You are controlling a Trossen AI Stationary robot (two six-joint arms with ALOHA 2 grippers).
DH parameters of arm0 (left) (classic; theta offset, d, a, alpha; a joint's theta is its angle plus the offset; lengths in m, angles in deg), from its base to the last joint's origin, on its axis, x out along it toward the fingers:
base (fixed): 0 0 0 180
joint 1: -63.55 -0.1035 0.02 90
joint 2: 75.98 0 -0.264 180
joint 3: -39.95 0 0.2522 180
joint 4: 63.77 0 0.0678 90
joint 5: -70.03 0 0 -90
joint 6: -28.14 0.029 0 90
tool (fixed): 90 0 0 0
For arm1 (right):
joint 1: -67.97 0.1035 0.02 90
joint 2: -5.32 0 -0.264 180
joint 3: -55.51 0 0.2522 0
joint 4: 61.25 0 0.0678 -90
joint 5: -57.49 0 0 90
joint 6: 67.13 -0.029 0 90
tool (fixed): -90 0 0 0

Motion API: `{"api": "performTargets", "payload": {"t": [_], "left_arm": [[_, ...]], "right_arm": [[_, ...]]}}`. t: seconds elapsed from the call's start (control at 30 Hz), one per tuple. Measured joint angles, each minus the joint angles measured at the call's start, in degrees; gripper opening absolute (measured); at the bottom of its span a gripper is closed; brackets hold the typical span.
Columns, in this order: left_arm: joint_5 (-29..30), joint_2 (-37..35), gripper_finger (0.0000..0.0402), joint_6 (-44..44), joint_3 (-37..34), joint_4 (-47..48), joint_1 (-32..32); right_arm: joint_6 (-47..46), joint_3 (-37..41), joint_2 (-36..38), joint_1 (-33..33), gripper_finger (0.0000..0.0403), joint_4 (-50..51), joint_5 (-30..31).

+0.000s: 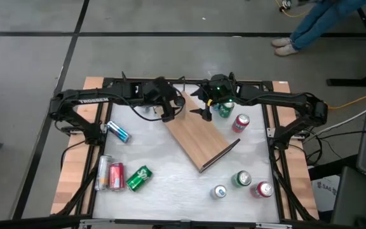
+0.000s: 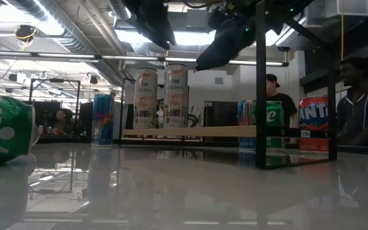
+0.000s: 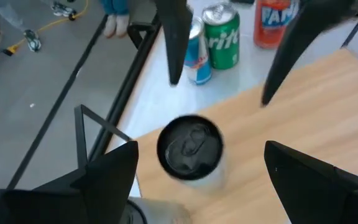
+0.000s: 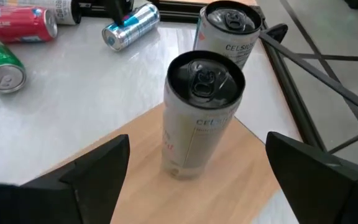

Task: Place canned beverage on shelf
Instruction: Put the top white yellow soda can on the shelf aligned with the other white yellow soda can

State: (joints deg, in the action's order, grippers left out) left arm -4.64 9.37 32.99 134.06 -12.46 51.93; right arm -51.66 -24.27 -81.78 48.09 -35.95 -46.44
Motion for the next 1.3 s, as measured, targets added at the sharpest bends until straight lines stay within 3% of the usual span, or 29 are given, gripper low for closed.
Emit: {"api": "performTargets", "payload": {"t": [0.33,0.53,1.3], "left_arm": [[-0.08,2.84,0.0339,0.38,-0.02,-2.94,-2.62],[-3.86,4.56,0.0339,0.03,-0.01,-4.49,-3.39],[-3.44,9.12,0.0339,-0.14,-0.02,-3.59,-4.9]], "right_arm": [[0.01,0.02,0.25,0.04,0.0364,2.53,-0.2],[-0.03,0.02,0.25,0.04,0.0364,2.46,-0.8],[-0.15,0.02,0.25,0.04,0.0364,2.86,-1.27]]}}
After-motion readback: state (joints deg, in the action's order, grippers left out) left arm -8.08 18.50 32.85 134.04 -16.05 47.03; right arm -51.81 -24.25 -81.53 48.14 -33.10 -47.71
